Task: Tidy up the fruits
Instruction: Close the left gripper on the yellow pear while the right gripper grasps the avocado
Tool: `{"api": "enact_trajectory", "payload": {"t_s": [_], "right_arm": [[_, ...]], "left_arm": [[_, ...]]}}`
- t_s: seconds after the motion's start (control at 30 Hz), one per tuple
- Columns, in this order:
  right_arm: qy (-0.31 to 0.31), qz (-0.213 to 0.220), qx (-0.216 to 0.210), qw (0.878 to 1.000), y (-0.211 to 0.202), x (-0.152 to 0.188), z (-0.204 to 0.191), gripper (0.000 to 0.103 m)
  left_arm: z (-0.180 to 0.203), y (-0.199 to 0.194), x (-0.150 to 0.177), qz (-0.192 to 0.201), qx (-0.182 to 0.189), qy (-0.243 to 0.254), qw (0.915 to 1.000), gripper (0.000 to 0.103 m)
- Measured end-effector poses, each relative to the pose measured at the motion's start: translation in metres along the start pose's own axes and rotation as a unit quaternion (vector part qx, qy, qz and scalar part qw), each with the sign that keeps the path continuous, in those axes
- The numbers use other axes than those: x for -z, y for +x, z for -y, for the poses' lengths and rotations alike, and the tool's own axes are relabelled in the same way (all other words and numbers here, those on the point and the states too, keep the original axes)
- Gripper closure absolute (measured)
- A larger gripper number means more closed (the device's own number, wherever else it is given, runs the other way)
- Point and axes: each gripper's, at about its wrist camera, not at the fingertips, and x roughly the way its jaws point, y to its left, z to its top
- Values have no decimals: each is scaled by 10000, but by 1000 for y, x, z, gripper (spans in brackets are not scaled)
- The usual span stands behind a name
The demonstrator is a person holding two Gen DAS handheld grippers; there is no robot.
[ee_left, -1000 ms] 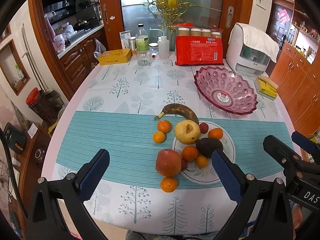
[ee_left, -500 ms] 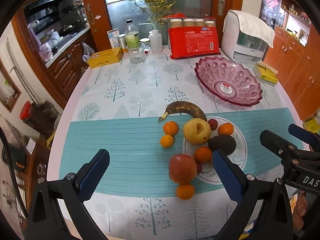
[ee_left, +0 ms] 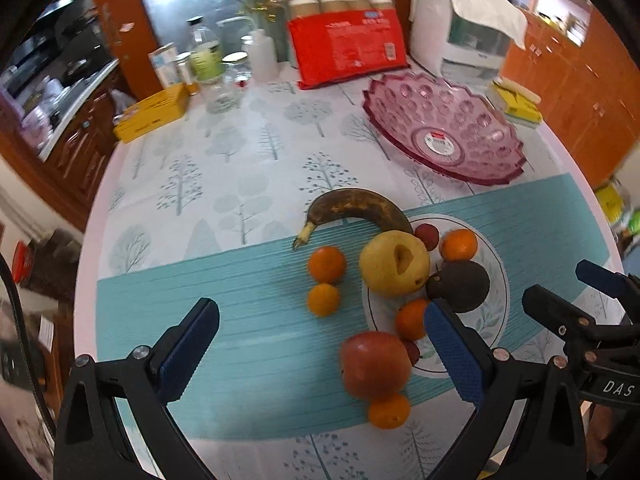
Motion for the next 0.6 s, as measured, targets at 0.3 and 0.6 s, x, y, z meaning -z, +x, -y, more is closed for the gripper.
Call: {"api": "enact_trajectory", "payload": {"t_s": [0.3, 0.6], "right_arm": [[663, -431, 31, 9969, 38, 5, 22, 3], [1684, -1086, -460, 9786, 87, 8, 44, 11]], "left_arm": [[22, 57, -18, -271, 452, 920, 9944, 1], [36, 106, -31, -585, 948, 1295, 9853, 1]]}}
